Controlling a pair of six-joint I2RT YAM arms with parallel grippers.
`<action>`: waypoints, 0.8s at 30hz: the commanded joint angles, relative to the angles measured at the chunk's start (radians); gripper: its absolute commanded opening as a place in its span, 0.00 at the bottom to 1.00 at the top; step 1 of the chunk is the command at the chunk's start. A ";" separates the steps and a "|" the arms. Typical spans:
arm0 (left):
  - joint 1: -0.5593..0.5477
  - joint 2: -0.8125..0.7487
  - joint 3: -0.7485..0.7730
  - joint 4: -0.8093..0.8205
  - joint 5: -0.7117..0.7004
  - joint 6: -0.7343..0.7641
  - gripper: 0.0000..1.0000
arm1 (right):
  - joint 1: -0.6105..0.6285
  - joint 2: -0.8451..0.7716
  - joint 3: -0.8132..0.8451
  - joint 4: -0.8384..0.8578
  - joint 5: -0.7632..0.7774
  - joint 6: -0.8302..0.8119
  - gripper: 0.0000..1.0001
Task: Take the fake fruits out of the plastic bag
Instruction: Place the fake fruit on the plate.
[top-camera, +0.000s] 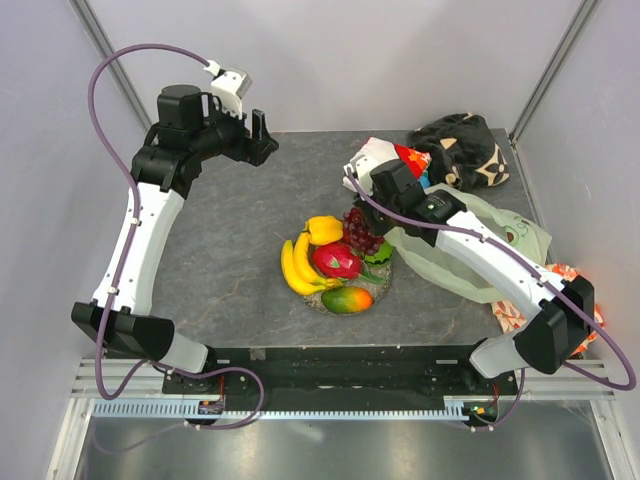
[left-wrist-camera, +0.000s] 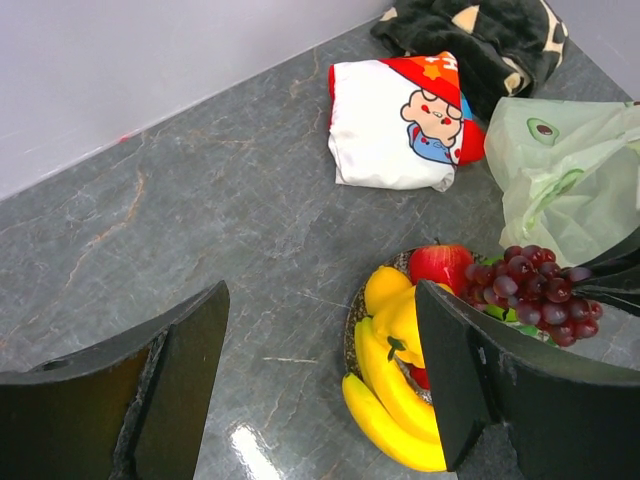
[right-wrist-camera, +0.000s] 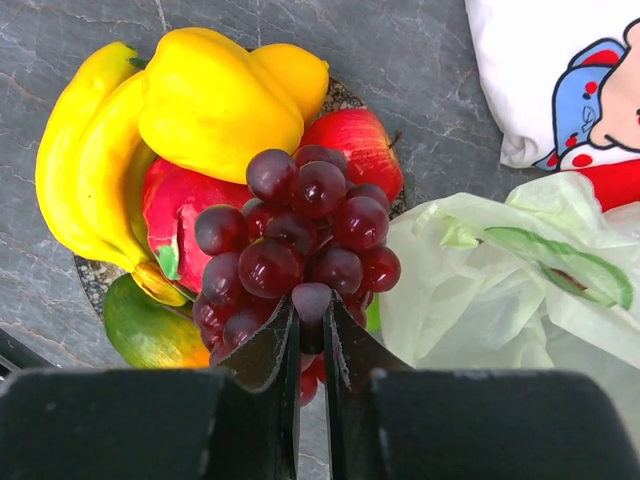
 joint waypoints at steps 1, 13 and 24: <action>0.009 -0.035 -0.008 0.028 0.040 -0.012 0.81 | 0.013 0.002 0.004 0.009 0.006 0.054 0.03; 0.030 -0.038 -0.019 0.037 0.058 -0.023 0.81 | 0.030 -0.004 -0.075 -0.015 -0.024 0.102 0.12; 0.033 -0.033 -0.027 0.046 0.064 -0.029 0.81 | 0.070 0.011 -0.081 -0.043 -0.135 0.131 0.32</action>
